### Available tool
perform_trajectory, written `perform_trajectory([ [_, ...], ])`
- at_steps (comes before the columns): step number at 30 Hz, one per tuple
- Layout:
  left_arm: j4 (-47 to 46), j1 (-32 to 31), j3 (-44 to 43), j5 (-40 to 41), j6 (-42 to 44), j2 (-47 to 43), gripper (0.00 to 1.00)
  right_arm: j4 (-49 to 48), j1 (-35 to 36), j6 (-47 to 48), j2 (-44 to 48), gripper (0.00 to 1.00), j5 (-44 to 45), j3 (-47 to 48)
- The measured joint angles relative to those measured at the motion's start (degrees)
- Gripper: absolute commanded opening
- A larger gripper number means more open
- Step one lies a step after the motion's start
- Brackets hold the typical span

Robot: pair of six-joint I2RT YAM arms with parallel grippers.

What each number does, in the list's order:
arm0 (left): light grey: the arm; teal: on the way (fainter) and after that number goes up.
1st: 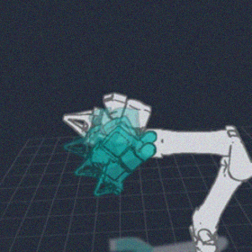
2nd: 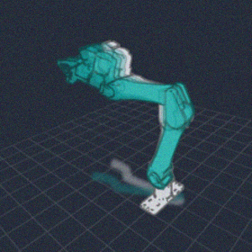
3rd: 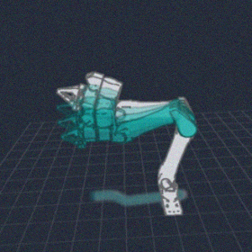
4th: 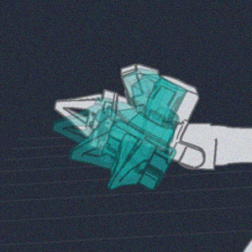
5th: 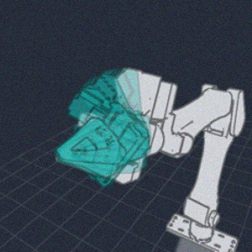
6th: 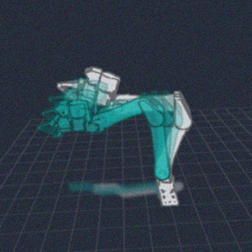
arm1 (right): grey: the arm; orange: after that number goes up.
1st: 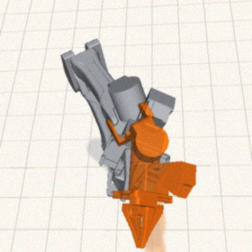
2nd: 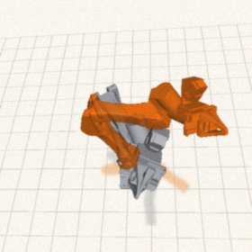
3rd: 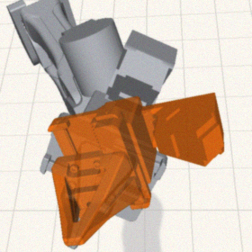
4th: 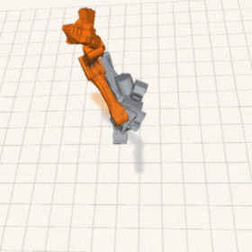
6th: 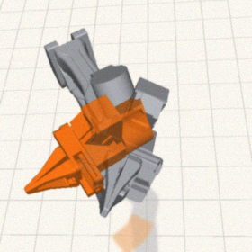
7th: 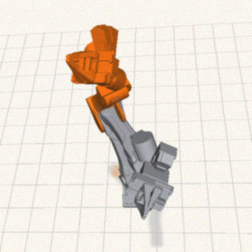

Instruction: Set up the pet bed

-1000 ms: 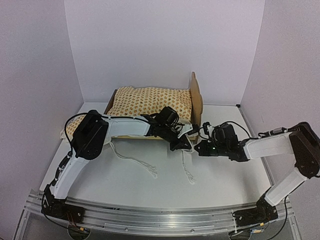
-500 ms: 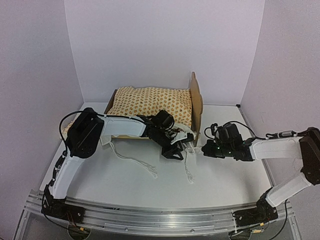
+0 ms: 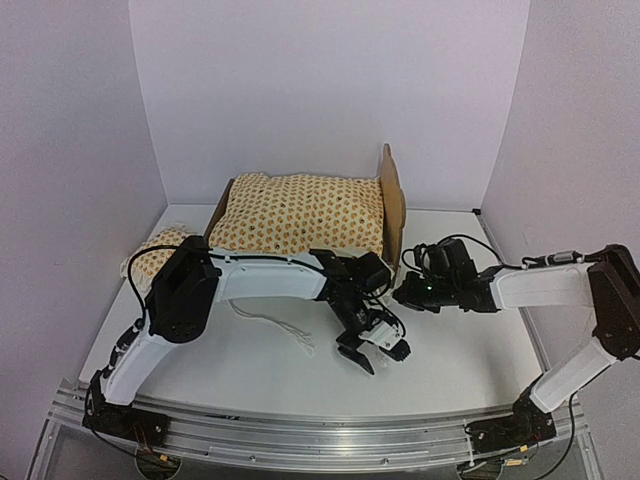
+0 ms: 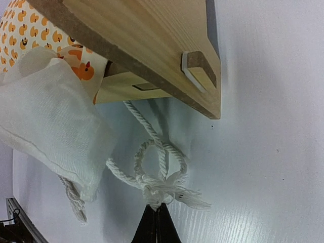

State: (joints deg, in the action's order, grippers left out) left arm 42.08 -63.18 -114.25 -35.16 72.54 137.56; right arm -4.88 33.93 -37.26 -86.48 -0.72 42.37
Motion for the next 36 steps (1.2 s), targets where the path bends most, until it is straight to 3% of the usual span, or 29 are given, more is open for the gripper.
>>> perform_trajectory([
  [6, 0.90, 0.34, -1.00, 3.61, 0.90, 3.22, 0.75, 0.14, 0.00, -1.03, -0.06, 0.00, -1.62, 0.00],
  [11, 6.12, 1.49, -13.37, 6.81, -0.54, 9.39, 0.65, 1.65, 0.00, -1.34, -0.06, 0.00, -2.31, 0.56],
  [16, 12.98, 1.66, -20.09, 8.69, 0.56, 12.76, 0.36, 4.06, 0.00, -0.88, -0.06, 0.00, -2.73, 2.94],
  [19, 15.61, 1.53, -19.97, 9.16, 2.77, 12.74, 0.02, 5.09, 0.00, -0.25, -0.05, 0.00, -2.72, 4.10],
  [26, 12.75, 0.85, -14.55, 11.62, 1.10, 9.81, 0.00, 8.25, 0.00, 0.56, 0.77, 0.00, -1.65, 4.20],
  [32, 0.81, 1.85, 4.27, 11.91, -7.09, -0.38, 0.00, 14.12, -0.02, 1.45, 4.73, 0.00, 3.29, 4.74],
  [36, -1.37, 5.43, 12.97, 11.74, -12.49, -6.66, 0.00, 18.18, -0.04, 2.62, 8.78, 0.00, 7.16, 6.84],
])
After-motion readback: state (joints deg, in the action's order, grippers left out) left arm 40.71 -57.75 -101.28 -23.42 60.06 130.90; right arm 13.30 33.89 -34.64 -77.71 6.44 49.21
